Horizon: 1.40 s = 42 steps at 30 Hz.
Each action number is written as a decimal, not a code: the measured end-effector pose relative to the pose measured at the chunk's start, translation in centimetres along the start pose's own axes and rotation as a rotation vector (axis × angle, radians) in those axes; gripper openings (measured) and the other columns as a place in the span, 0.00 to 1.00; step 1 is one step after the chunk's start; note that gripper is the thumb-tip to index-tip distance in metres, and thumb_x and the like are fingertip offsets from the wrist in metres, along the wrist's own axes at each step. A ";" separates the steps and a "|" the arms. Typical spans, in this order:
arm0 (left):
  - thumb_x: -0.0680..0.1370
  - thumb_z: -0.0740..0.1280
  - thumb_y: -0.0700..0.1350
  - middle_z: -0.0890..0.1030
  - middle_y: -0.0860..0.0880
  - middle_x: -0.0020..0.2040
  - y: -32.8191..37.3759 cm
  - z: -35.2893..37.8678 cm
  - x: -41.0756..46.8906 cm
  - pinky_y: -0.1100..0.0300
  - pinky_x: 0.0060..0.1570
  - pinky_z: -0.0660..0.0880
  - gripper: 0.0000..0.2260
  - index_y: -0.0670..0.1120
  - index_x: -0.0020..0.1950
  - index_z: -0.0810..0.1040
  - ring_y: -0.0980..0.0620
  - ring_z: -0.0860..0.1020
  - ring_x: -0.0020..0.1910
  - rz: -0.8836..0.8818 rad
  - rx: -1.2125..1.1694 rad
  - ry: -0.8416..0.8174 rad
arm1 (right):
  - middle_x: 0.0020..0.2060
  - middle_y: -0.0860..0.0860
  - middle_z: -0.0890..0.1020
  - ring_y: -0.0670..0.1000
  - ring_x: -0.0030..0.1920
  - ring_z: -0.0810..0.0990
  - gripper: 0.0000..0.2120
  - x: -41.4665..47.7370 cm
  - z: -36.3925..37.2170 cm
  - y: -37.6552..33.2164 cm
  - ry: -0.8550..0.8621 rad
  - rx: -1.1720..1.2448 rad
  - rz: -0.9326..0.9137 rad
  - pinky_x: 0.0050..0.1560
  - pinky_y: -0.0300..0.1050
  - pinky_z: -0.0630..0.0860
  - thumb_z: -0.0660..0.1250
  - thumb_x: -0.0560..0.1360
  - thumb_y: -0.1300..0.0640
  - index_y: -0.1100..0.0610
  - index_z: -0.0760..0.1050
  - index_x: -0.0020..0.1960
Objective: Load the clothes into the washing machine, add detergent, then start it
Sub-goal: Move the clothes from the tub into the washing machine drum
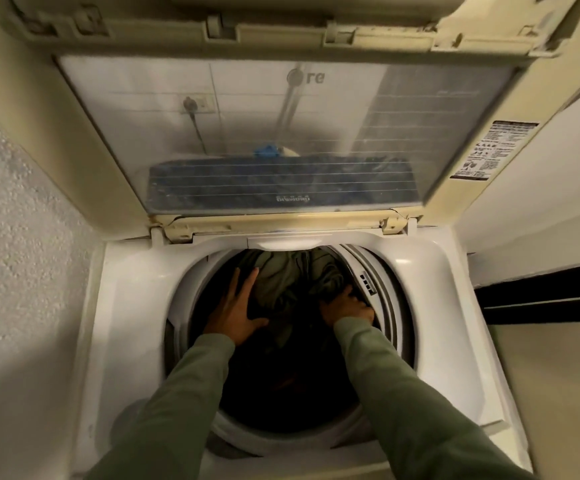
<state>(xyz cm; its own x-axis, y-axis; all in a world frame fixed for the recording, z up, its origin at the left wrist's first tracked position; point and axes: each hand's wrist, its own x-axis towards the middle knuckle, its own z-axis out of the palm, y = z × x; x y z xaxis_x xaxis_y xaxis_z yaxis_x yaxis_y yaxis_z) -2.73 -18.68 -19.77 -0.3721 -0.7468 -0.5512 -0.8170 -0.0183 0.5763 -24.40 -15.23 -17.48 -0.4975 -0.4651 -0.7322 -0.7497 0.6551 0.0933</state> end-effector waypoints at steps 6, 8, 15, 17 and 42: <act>0.75 0.71 0.49 0.58 0.44 0.77 2.2 -0.6 -2.9 0.45 0.69 0.66 0.35 0.56 0.78 0.56 0.41 0.62 0.74 0.005 0.014 0.053 | 0.68 0.56 0.72 0.57 0.67 0.72 0.29 -4.4 -2.0 1.7 0.051 0.063 -0.085 0.66 0.52 0.68 0.62 0.76 0.43 0.57 0.65 0.72; 0.76 0.69 0.47 0.64 0.42 0.73 3.3 -0.8 -4.3 0.47 0.66 0.68 0.29 0.53 0.75 0.63 0.40 0.66 0.70 0.012 0.069 0.045 | 0.68 0.56 0.73 0.57 0.67 0.72 0.28 -5.9 -2.6 2.8 0.039 0.103 -0.118 0.67 0.52 0.69 0.63 0.75 0.44 0.56 0.67 0.71; 0.77 0.67 0.44 0.76 0.43 0.63 6.6 -0.6 -8.5 0.50 0.60 0.74 0.17 0.51 0.66 0.74 0.41 0.76 0.59 0.064 0.123 0.024 | 0.64 0.55 0.77 0.56 0.64 0.75 0.26 -9.4 -3.6 7.3 0.048 0.277 -0.279 0.63 0.47 0.71 0.71 0.71 0.45 0.54 0.75 0.66; 0.78 0.66 0.44 0.77 0.44 0.59 7.7 -0.2 -9.4 0.49 0.59 0.74 0.15 0.52 0.64 0.74 0.42 0.76 0.57 0.093 0.134 0.036 | 0.61 0.54 0.78 0.55 0.61 0.77 0.22 -10.1 -3.4 8.8 0.053 0.363 -0.345 0.63 0.46 0.72 0.72 0.72 0.48 0.54 0.77 0.63; 0.77 0.65 0.46 0.82 0.48 0.50 35.1 16.1 -20.9 0.49 0.56 0.77 0.09 0.55 0.56 0.78 0.46 0.80 0.49 0.347 0.243 0.278 | 0.49 0.56 0.83 0.54 0.44 0.82 0.13 -15.9 -5.2 38.5 0.177 0.793 -0.551 0.41 0.49 0.79 0.70 0.75 0.53 0.54 0.77 0.59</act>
<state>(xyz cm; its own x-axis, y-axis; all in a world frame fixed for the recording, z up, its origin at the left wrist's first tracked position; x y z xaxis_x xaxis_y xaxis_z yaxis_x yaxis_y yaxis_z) -30.72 6.98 2.28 -0.5356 -0.8308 -0.1511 -0.7572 0.3932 0.5217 -47.60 14.29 1.28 -0.2722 -0.8660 -0.4196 -0.4183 0.4991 -0.7588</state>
